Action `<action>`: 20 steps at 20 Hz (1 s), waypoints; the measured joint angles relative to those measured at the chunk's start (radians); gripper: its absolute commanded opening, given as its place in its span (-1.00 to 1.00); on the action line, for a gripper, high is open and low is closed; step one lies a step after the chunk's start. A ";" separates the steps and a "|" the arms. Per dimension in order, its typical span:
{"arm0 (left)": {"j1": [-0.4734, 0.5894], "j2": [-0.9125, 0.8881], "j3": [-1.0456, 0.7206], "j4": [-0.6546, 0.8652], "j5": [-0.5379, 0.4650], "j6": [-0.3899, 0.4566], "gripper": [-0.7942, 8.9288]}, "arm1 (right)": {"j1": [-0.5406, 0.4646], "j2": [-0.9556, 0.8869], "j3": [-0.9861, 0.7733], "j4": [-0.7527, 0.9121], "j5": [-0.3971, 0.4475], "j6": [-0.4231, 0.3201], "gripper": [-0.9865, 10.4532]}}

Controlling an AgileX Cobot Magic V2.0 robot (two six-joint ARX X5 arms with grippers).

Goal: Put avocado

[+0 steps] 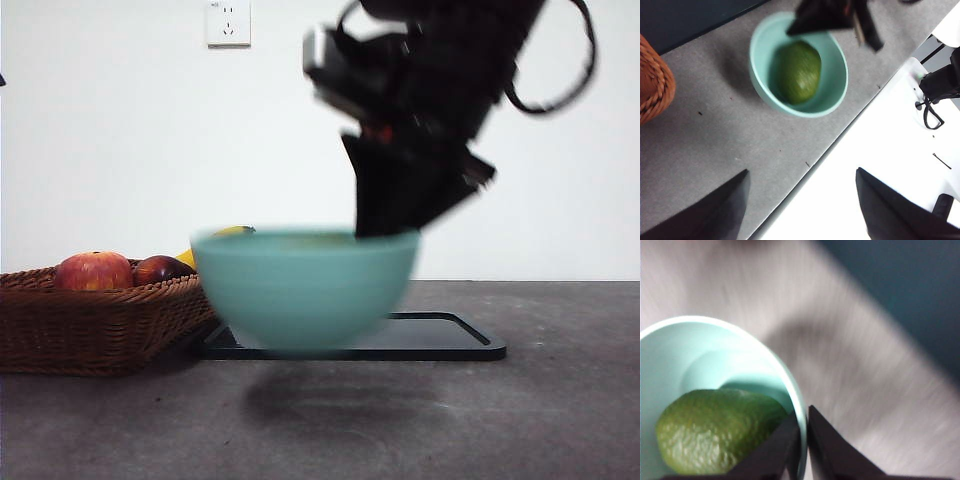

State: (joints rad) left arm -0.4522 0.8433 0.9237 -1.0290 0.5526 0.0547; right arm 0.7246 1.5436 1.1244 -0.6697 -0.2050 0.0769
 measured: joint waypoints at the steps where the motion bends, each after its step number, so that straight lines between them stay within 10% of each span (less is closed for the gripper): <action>1: 0.000 0.000 0.000 0.000 0.000 0.000 -0.13 | -0.012 0.000 0.035 -0.008 0.000 0.001 -0.80; 20: 0.000 0.000 0.000 0.000 0.000 0.000 -0.13 | -0.317 0.510 0.530 -0.063 -0.042 -0.055 -0.80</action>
State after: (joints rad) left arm -0.4522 0.8433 0.9237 -1.0286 0.5526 0.0547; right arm 0.4076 2.0533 1.6543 -0.7330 -0.2470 0.0223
